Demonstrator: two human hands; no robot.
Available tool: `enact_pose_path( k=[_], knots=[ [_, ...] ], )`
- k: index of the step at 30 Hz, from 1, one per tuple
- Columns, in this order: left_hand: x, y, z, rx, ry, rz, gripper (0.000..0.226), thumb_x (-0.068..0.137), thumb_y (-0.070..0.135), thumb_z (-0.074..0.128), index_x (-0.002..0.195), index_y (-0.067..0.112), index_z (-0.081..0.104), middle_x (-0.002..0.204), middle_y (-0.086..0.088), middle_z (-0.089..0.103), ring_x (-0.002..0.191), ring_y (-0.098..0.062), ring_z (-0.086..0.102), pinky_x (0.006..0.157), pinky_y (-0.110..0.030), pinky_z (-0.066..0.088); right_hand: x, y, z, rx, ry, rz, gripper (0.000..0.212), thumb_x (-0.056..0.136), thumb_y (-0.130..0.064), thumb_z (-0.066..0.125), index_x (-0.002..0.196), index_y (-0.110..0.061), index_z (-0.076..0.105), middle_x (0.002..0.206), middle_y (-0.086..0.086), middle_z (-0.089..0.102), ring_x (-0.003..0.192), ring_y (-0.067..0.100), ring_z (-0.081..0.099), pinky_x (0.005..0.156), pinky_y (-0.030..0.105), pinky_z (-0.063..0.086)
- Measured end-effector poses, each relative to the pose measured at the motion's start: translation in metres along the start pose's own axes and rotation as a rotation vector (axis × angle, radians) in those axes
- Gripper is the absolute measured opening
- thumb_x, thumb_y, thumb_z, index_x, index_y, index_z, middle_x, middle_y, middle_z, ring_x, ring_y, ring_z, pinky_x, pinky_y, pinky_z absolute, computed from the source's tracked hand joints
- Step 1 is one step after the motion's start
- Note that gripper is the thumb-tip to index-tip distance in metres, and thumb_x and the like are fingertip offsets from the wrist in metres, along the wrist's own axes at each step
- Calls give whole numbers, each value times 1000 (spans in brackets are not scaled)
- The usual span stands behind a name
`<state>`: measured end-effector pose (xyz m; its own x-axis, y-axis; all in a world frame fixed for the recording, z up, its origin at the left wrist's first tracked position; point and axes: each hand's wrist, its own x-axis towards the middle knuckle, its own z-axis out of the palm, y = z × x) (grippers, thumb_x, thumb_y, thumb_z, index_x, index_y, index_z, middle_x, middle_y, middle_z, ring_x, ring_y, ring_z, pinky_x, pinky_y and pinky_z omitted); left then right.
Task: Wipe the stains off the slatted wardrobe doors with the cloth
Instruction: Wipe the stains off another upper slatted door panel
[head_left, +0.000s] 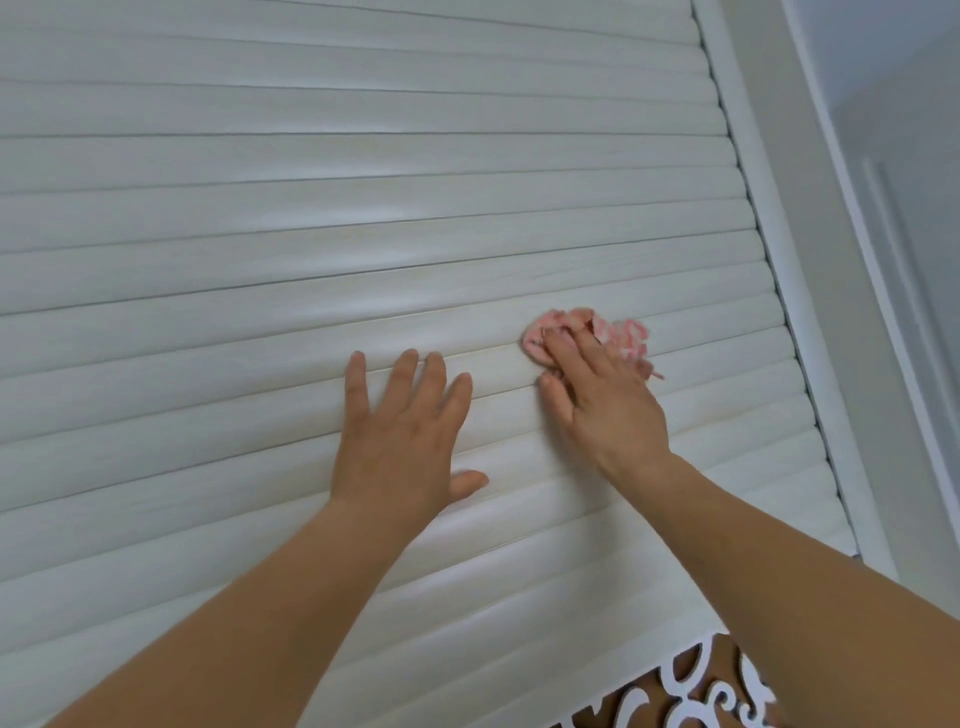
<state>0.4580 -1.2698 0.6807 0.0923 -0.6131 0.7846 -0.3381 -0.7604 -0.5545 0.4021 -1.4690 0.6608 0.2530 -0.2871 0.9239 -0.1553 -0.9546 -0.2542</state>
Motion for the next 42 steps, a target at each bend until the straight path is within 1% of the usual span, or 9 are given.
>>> enact_pose_path(
  k=[3, 5, 9, 15, 18, 21, 25, 37, 42],
  knots=[
    [2, -4, 3, -25, 50, 32, 87, 53, 70, 70, 120, 16, 61, 126, -13, 58, 120, -33, 50, 103, -61, 18, -1, -9, 4, 112, 37, 261, 50, 99, -41, 29, 148, -34, 24, 159, -7, 8, 146, 19, 5, 116, 43, 15],
    [5, -8, 4, -69, 95, 57, 82, 51, 65, 74, 113, 13, 64, 118, -15, 60, 114, -34, 53, 103, -61, 19, -4, -34, 10, 121, 42, 183, 51, 99, -44, 26, 148, -29, 28, 159, -2, 11, 146, 22, 2, 117, 43, 11],
    [6, -10, 5, -112, 220, 74, 50, 64, 37, 73, 107, 12, 65, 110, -14, 62, 106, -33, 55, 103, -61, 16, -7, -45, 18, -10, 97, -235, 49, 94, -40, 32, 134, -24, 54, 144, 2, 46, 130, 32, 44, 106, 48, 33],
    [8, -10, 6, -105, 266, 78, 33, 62, 10, 63, 95, 11, 65, 100, -11, 62, 97, -33, 56, 102, -59, 18, 34, 8, -5, 148, 55, 300, 50, 101, -35, 25, 150, -29, 21, 159, 1, 12, 145, 26, 10, 117, 44, 9],
    [17, -3, 1, -102, 258, 49, 20, 67, 13, 50, 85, 12, 60, 86, -8, 56, 88, -32, 55, 101, -59, 21, 41, -20, -2, 78, 53, 205, 51, 101, -37, 22, 150, -26, 22, 158, 7, 15, 145, 30, 10, 116, 45, 6],
    [27, 7, 1, -119, 257, 32, 28, 73, 19, 34, 85, 13, 58, 91, -7, 57, 92, -31, 56, 102, -58, 21, 31, -42, 5, 57, 46, -108, 59, 93, -46, 15, 148, -28, 30, 157, 0, 22, 145, 25, 12, 117, 43, 8],
    [39, 26, 3, -122, 252, 37, 34, 75, 19, 32, 90, 12, 62, 107, -8, 61, 109, -28, 53, 104, -59, 22, 40, -1, -4, 6, 128, -227, 51, 93, -39, 28, 139, -27, 48, 147, 0, 42, 132, 28, 42, 108, 45, 30],
    [57, 86, 5, -93, 208, 12, 42, 72, 13, 39, 105, 10, 66, 120, -12, 61, 114, -31, 56, 102, -60, 23, 68, 149, -46, 103, -29, 313, 50, 102, -29, 25, 151, -22, 17, 159, 2, 9, 144, 26, 9, 112, 51, 13],
    [52, 110, 7, -92, 206, -1, 46, 73, 9, 37, 108, 6, 66, 122, -14, 61, 114, -31, 57, 102, -60, 24, 28, 116, -16, 108, -4, 130, 52, 99, -32, 25, 149, -20, 26, 157, 7, 18, 144, 31, 11, 117, 43, 11]
  ],
)
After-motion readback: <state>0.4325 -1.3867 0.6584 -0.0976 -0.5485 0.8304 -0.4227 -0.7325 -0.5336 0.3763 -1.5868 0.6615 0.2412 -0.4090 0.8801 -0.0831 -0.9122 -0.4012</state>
